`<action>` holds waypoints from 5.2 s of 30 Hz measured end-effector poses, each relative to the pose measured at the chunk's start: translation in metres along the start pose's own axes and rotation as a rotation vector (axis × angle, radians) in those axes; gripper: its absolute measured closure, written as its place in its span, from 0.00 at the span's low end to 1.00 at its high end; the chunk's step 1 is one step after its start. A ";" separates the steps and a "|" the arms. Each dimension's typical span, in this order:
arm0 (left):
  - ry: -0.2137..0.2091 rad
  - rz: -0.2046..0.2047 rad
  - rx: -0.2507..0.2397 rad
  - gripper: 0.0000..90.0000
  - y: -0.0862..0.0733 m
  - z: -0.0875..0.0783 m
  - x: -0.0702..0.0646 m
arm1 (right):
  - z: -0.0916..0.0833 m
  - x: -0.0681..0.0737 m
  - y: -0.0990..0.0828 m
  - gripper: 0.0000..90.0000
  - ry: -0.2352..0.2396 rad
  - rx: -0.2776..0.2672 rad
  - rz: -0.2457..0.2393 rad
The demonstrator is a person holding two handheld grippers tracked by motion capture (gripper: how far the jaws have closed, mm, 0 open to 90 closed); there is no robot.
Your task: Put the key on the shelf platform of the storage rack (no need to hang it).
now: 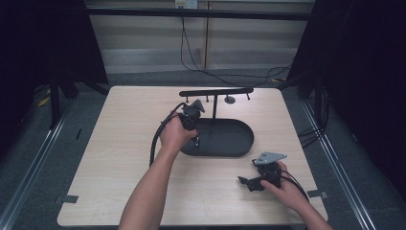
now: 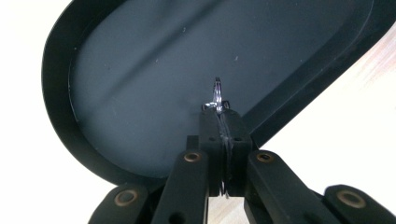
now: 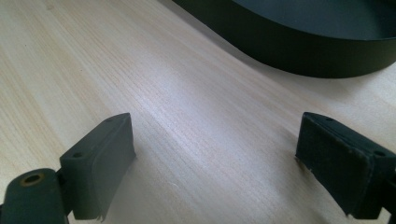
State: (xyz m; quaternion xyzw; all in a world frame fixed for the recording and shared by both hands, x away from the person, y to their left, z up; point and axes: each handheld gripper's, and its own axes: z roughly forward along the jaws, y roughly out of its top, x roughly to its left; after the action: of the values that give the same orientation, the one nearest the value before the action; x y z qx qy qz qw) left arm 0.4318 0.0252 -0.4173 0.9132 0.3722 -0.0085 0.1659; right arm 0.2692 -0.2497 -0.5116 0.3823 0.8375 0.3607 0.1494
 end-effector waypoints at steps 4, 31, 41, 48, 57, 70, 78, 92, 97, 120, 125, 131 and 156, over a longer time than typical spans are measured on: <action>0.011 0.004 -0.005 0.99 0.000 0.003 -0.001 | 0.000 0.000 0.000 0.12 0.001 0.000 0.001; 0.039 -0.020 -0.064 0.92 -0.005 0.010 0.006 | 0.000 0.000 0.000 0.12 0.002 -0.001 0.000; 0.044 -0.016 -0.091 0.83 -0.008 0.009 0.005 | 0.000 0.000 0.000 0.12 0.001 0.002 0.005; 0.040 -0.024 -0.120 0.74 -0.013 0.007 0.005 | 0.000 0.000 0.000 0.12 0.000 0.000 0.002; 0.030 -0.015 -0.133 0.59 -0.015 0.004 0.001 | 0.000 0.000 0.000 0.12 0.001 -0.001 0.001; 0.020 0.002 -0.145 0.46 -0.020 0.000 -0.002 | 0.000 0.000 0.000 0.12 0.001 -0.001 -0.001; 0.020 -0.006 -0.148 0.44 -0.027 -0.005 -0.001 | 0.000 0.000 0.000 0.12 0.002 -0.002 -0.002; 0.027 -0.019 -0.164 0.41 -0.042 -0.015 0.009 | 0.000 0.000 0.000 0.12 0.001 0.000 0.002; 0.029 -0.015 -0.158 0.40 -0.049 -0.017 0.012 | 0.000 0.000 0.000 0.12 0.002 0.001 0.003; 0.035 -0.030 -0.158 0.38 -0.081 -0.027 0.031 | 0.000 0.000 0.000 0.12 0.002 0.002 0.000; 0.036 -0.043 -0.159 0.38 -0.087 -0.029 0.033 | 0.000 0.000 0.000 0.12 0.002 0.003 0.001; 0.039 -0.041 -0.158 0.37 -0.094 -0.030 0.036 | 0.000 0.000 0.000 0.12 0.002 0.001 -0.002; 0.041 -0.066 -0.177 0.35 -0.125 -0.037 0.053 | 0.000 0.000 0.000 0.12 0.002 0.003 0.001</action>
State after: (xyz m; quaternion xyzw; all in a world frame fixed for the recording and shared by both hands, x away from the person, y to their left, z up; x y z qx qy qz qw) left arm 0.3803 0.1561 -0.4267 0.8821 0.4048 0.0378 0.2378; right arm 0.2690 -0.2497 -0.5116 0.3823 0.8381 0.3600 0.1479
